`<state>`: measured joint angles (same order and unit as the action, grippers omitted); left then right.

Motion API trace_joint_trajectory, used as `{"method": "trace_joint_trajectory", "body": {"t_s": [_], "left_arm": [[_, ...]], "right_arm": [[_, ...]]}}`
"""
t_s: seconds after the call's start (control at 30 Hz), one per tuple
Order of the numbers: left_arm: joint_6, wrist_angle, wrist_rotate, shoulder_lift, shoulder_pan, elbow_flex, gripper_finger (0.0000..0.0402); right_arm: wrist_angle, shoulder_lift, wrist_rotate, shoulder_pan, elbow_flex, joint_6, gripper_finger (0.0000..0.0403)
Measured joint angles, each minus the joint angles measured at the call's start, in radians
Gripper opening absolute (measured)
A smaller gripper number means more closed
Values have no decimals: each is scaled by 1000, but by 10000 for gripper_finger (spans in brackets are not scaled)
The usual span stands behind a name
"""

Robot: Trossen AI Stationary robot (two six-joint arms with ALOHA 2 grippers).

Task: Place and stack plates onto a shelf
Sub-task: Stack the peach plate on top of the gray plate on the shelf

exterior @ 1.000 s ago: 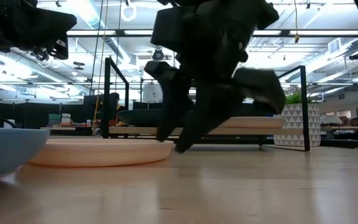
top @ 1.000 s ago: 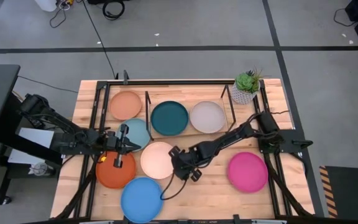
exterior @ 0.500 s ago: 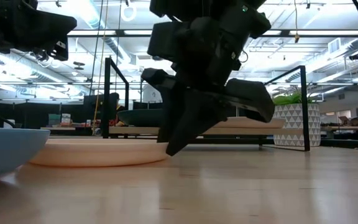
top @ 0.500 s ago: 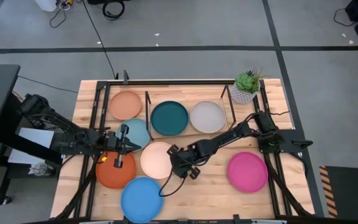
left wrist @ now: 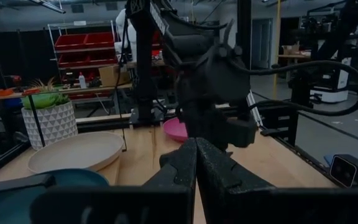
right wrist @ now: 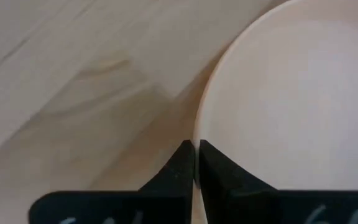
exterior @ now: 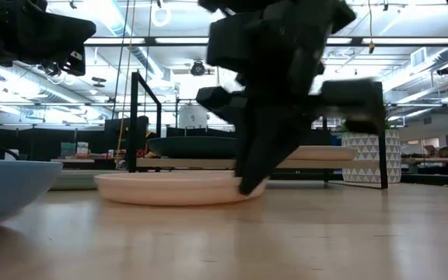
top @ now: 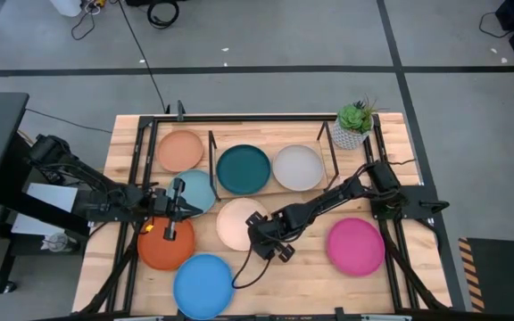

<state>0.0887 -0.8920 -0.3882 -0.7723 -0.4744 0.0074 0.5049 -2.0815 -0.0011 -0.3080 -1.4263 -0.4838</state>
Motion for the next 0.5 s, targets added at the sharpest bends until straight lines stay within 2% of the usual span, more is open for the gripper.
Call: {"method": "trace_joint_trajectory", "body": {"t_s": [0.23, 0.5], "left_arm": [[0, 1, 0, 0, 0, 0, 16], [0, 1, 0, 0, 0, 0, 16]], "right_arm": [[95, 104, 2, -37, 1, 118, 15], [179, 216, -52, -74, 1, 252, 18]]}}
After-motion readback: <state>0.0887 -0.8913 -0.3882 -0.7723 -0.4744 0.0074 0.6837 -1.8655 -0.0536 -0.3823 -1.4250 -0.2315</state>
